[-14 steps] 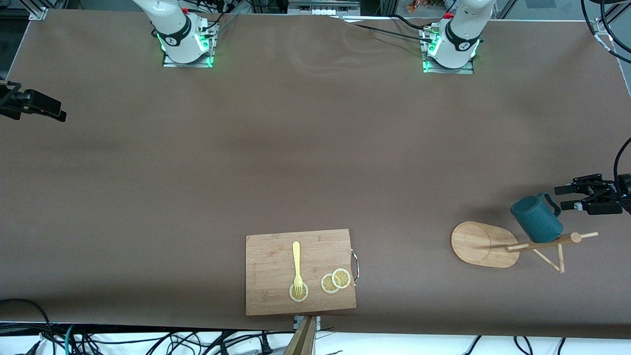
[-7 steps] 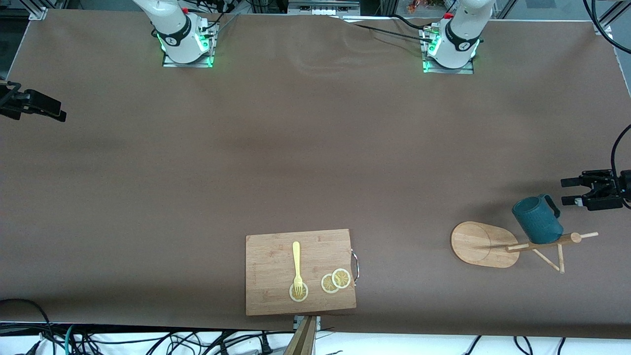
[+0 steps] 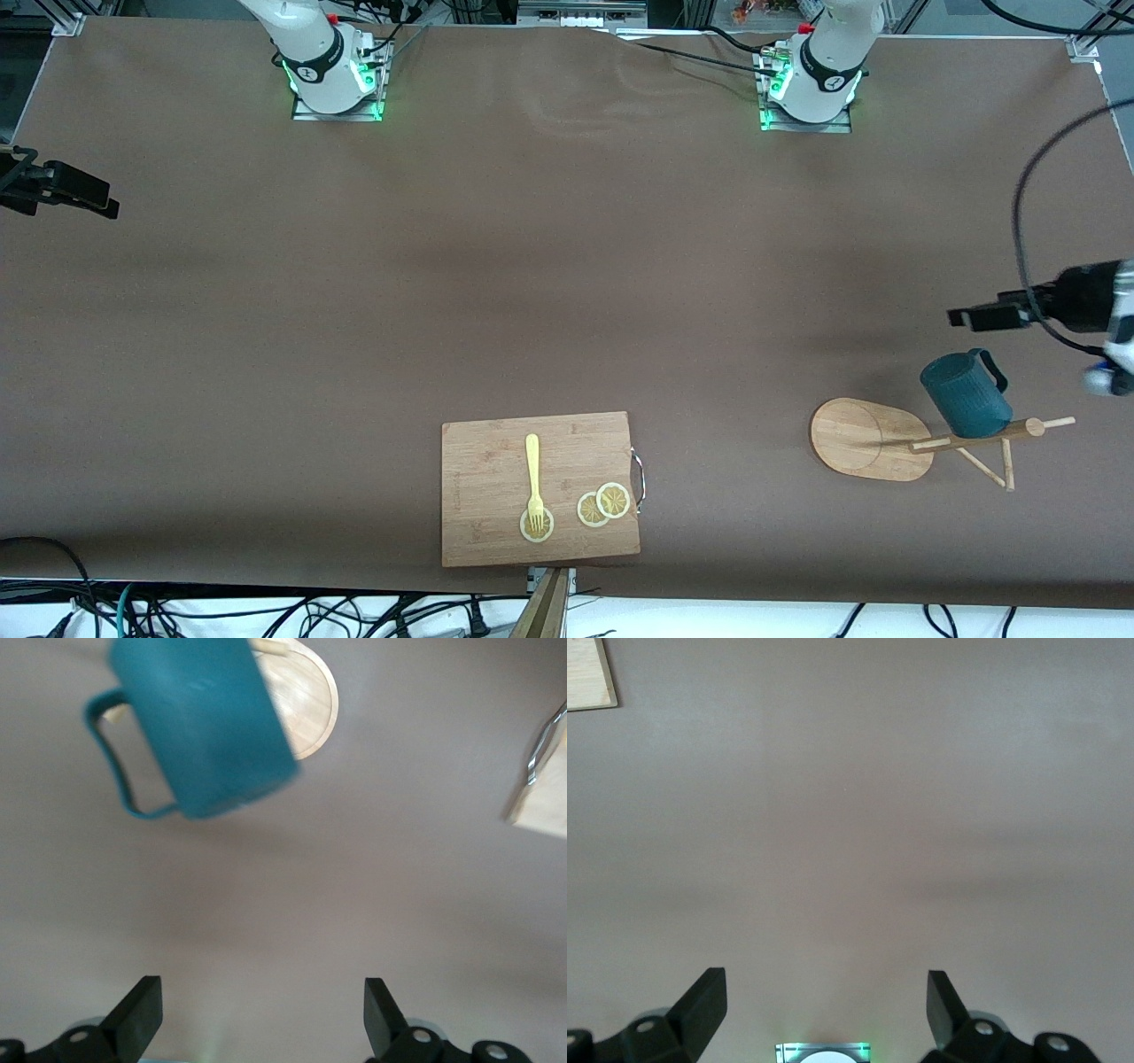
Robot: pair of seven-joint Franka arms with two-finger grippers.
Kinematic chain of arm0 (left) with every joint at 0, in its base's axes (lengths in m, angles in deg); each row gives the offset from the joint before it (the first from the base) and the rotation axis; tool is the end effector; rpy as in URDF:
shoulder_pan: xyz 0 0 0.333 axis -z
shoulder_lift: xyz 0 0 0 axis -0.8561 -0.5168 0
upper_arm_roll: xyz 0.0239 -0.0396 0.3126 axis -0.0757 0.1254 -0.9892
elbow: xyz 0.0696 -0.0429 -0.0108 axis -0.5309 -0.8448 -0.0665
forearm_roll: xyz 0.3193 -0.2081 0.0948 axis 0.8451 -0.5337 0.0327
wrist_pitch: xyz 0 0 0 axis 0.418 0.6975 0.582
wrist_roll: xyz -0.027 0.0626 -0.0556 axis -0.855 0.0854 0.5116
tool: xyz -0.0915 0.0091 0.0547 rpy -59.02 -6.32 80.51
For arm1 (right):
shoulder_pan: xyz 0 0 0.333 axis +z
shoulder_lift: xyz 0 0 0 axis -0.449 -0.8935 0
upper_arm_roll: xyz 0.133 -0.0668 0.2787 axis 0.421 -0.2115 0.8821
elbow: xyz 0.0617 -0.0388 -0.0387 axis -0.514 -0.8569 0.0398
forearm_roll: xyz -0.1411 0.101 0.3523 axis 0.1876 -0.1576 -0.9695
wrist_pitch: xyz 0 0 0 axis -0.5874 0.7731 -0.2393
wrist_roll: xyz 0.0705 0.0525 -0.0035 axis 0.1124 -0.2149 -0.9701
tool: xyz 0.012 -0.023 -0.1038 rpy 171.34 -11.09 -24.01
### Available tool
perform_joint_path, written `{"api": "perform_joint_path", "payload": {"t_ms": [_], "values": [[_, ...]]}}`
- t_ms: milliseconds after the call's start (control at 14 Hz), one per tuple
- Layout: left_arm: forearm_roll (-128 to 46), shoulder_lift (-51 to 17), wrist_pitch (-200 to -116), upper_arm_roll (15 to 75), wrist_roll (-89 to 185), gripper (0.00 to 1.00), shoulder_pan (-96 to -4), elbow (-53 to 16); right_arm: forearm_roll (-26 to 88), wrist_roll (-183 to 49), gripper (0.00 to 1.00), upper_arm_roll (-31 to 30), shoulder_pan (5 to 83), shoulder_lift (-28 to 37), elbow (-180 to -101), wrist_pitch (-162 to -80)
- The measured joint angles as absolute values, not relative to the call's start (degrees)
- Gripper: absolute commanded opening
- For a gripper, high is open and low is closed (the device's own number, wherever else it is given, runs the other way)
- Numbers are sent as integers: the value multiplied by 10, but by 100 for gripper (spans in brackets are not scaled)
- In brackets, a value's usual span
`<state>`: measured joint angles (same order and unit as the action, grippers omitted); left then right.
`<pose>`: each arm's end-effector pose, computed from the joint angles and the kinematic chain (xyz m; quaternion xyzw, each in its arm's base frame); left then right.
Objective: Pass cup and hang on rack
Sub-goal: 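Open the left gripper and draw it back from the rack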
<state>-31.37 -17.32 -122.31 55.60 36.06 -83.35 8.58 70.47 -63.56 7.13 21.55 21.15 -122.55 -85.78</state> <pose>0.6492 0.0196 0.5116 0.9786 0.1332 -0.1365 0.0772 0.5731 -0.0346 0.6190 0.9979 -0.0115 -0.0627 0.0141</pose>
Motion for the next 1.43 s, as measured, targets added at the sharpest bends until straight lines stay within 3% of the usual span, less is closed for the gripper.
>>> {"api": "perform_joint_path", "payload": {"t_ms": [287,573,1003,1146,1433], "values": [[-255,-97,-1227,562,362,100,-765,17,705,-636,100,71,215,212,-1226,-858],[-246,-43,-1257,596,403,100,-761,-54,705,-636,100,71,215,212,-1226,-858],[-249,-5,-1267,590,545,100,-787,-72,705,-636,100,71,215,212,-1226,-858],[-256,5,-1278,556,572,100,-772,-72,705,-636,100,71,215,212,-1226,-858],[-264,24,-1327,373,586,100,-624,-81,705,-636,100,71,215,212,-1225,-858]]}}
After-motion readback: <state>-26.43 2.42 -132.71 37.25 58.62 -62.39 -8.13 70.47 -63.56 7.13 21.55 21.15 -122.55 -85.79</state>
